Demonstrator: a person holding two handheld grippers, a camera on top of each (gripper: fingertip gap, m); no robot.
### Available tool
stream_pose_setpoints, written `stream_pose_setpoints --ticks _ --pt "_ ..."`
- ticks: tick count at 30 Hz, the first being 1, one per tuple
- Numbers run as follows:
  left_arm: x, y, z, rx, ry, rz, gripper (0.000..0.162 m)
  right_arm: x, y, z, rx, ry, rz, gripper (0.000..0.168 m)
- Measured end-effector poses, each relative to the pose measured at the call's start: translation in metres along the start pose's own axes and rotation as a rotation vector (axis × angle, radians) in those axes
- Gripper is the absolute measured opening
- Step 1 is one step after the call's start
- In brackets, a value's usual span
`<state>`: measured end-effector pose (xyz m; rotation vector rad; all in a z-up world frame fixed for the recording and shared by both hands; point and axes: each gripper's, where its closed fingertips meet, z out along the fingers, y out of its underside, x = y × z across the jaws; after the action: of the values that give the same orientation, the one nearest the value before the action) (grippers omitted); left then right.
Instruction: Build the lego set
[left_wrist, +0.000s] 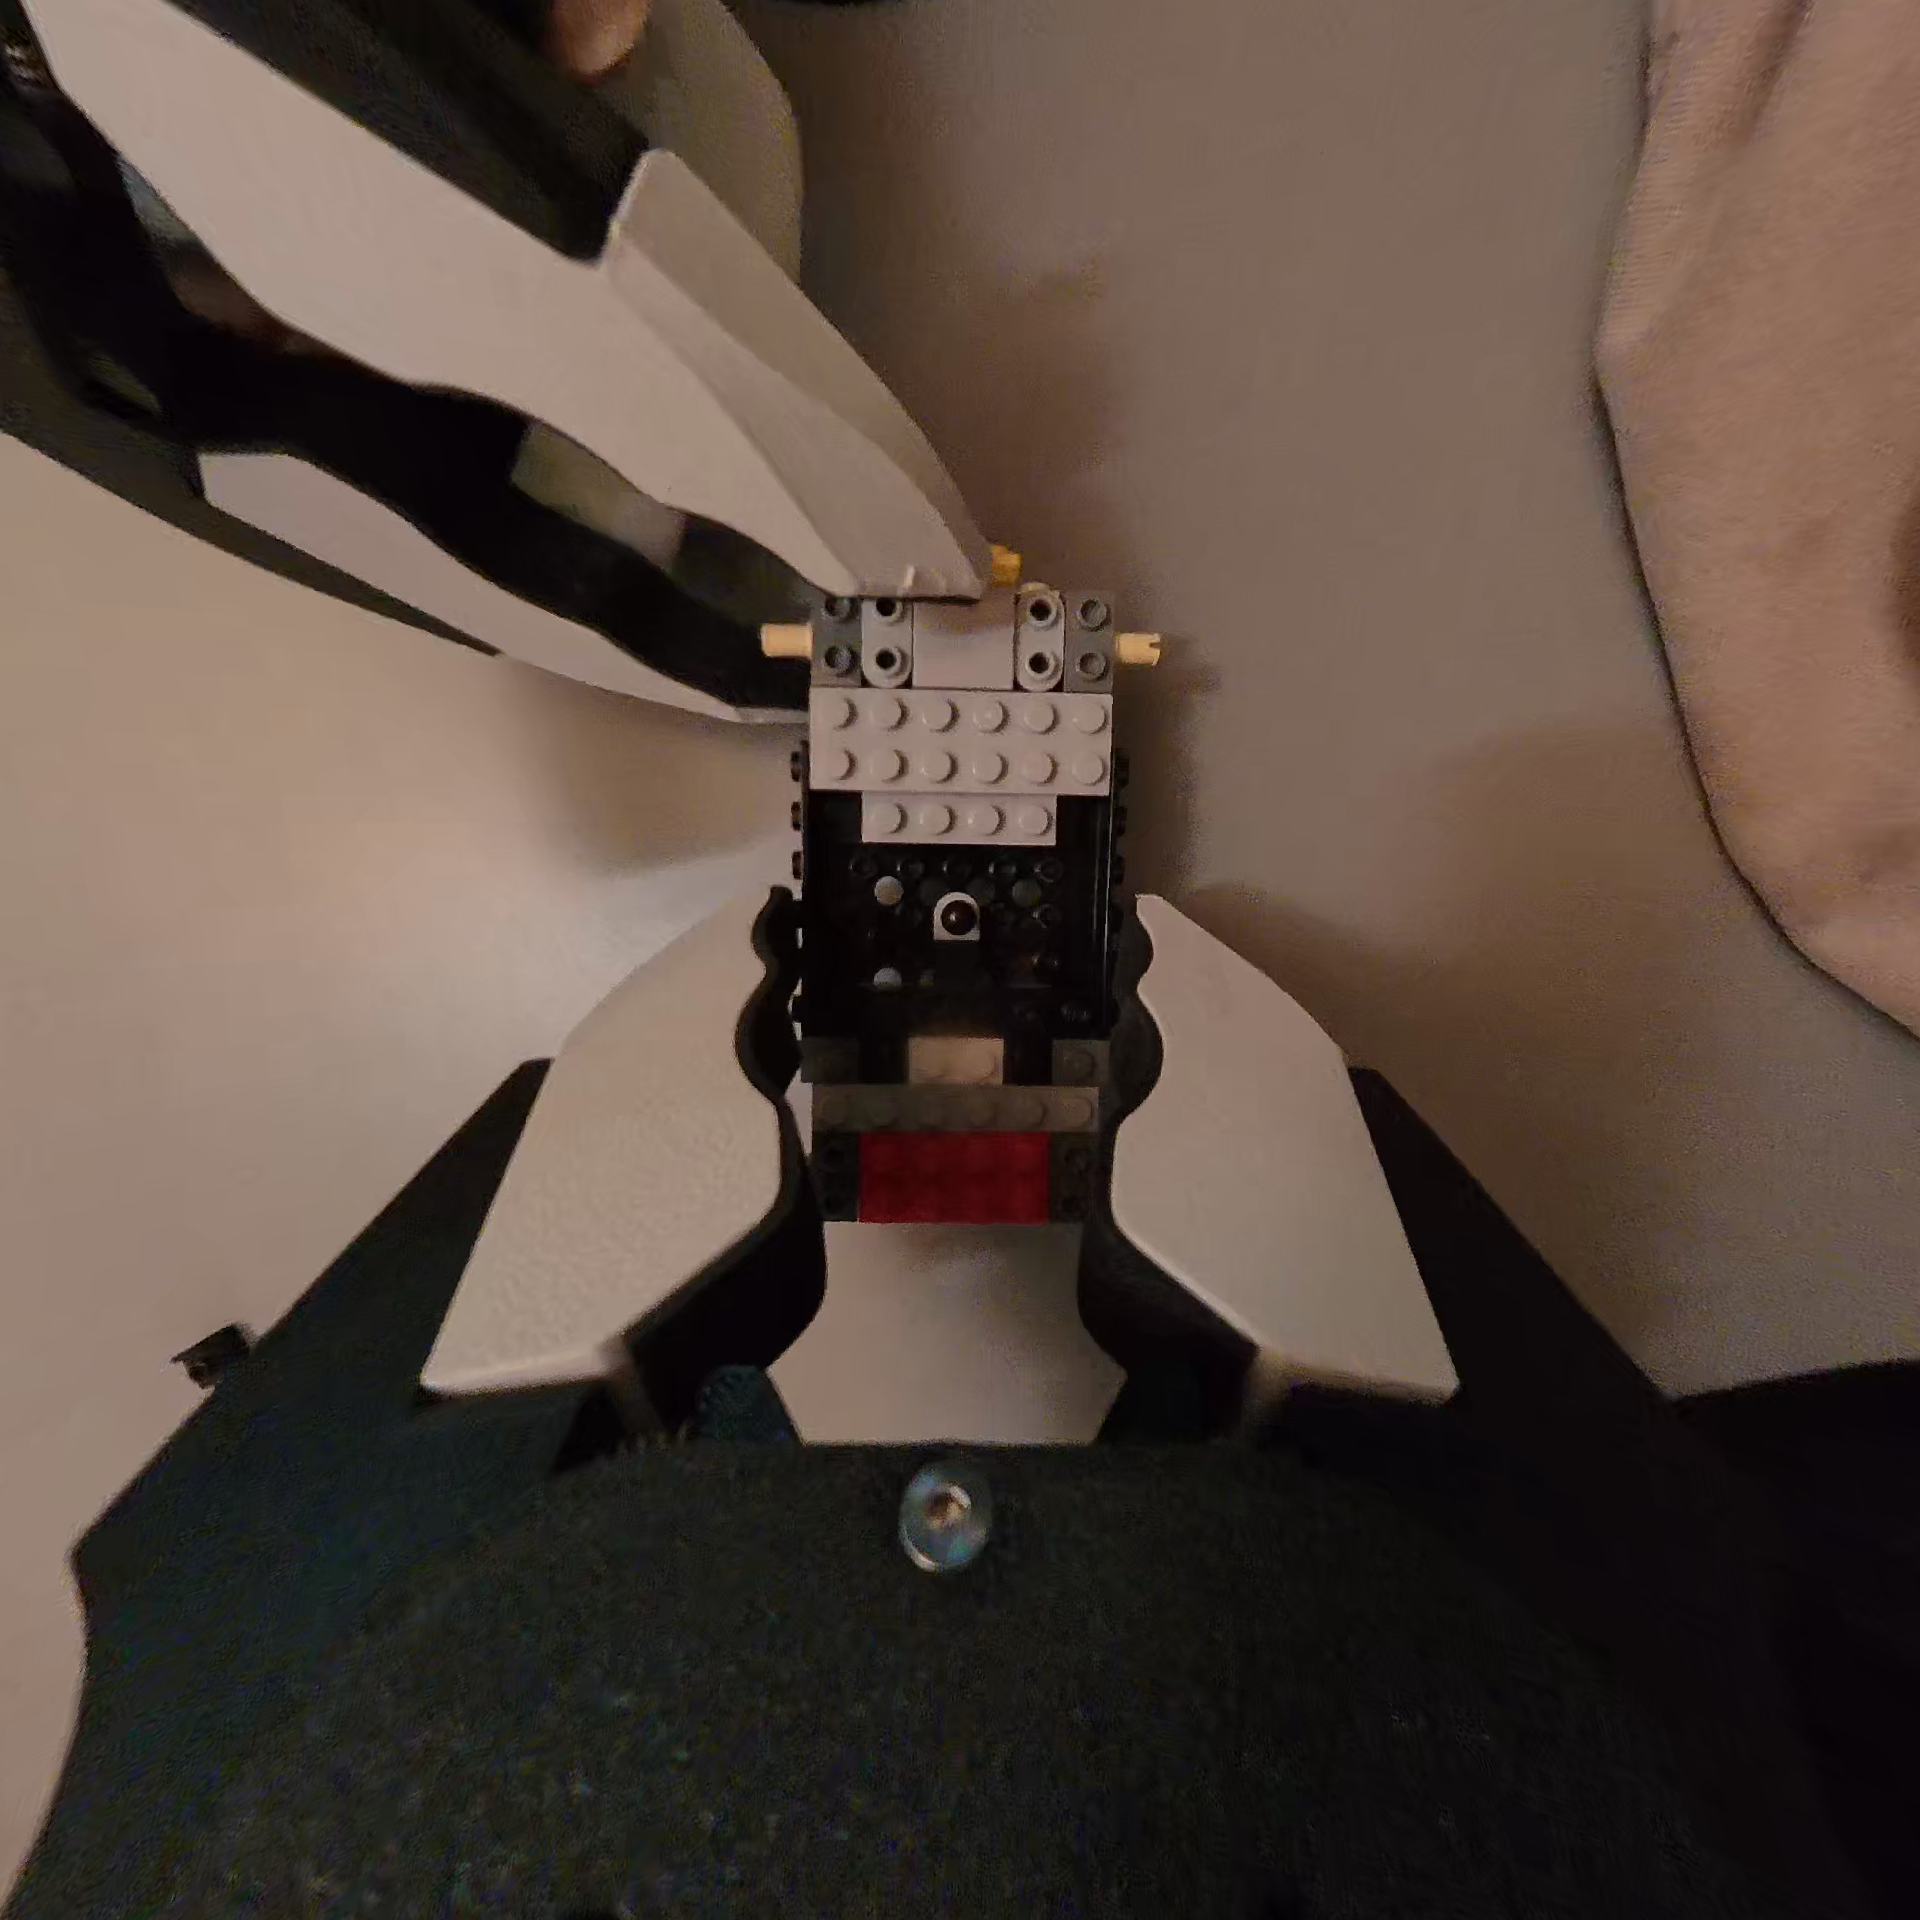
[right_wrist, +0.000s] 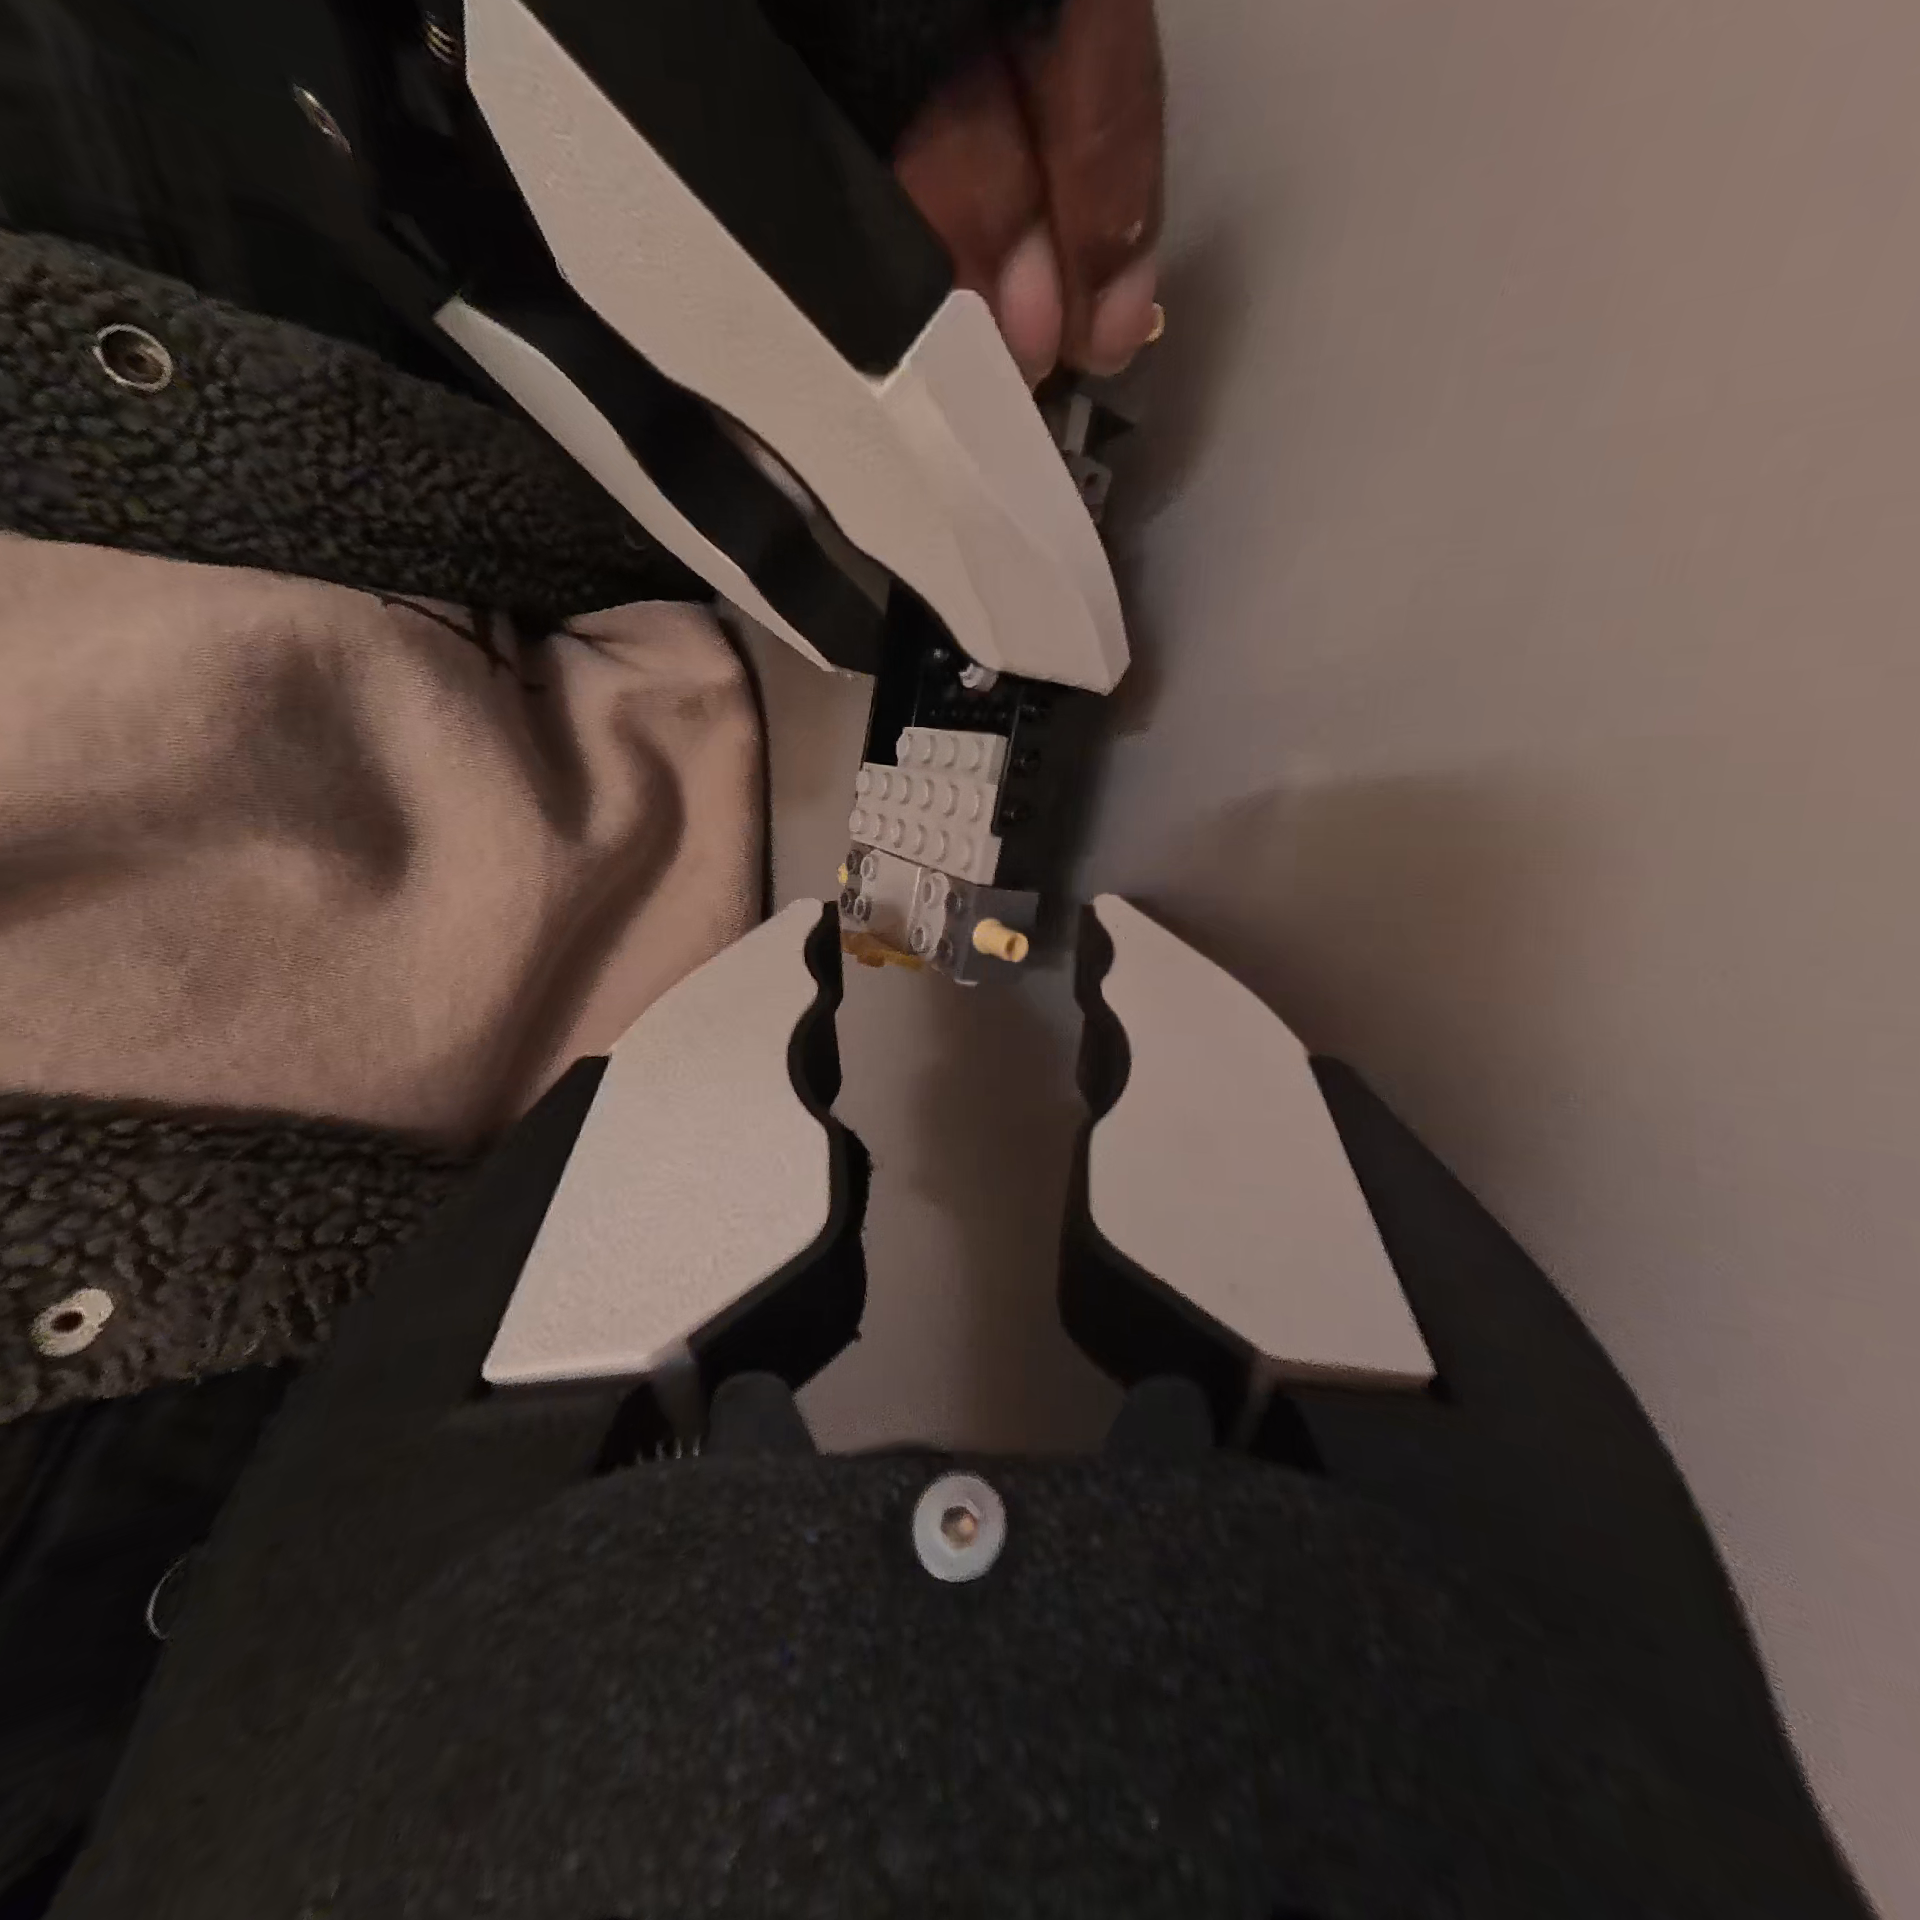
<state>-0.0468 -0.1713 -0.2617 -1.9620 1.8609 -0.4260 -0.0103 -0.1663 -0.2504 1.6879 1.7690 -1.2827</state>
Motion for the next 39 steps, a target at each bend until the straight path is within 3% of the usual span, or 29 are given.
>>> stream_pose_setpoints --ticks 8,20,39 --pt "0.006 -0.010 -0.012 -0.031 0.043 0.125 0.058 -0.019 -0.001 0.012 0.017 -0.127 0.027 0.025" --pt "0.020 -0.007 -0.022 -0.091 0.066 0.304 0.057 -0.031 -0.006 0.029 0.195 -0.041 -0.054 0.021" --pt "0.038 -0.025 -0.027 -0.019 0.144 0.335 0.057 -0.064 0.004 0.045 0.207 -0.220 -0.003 0.019"
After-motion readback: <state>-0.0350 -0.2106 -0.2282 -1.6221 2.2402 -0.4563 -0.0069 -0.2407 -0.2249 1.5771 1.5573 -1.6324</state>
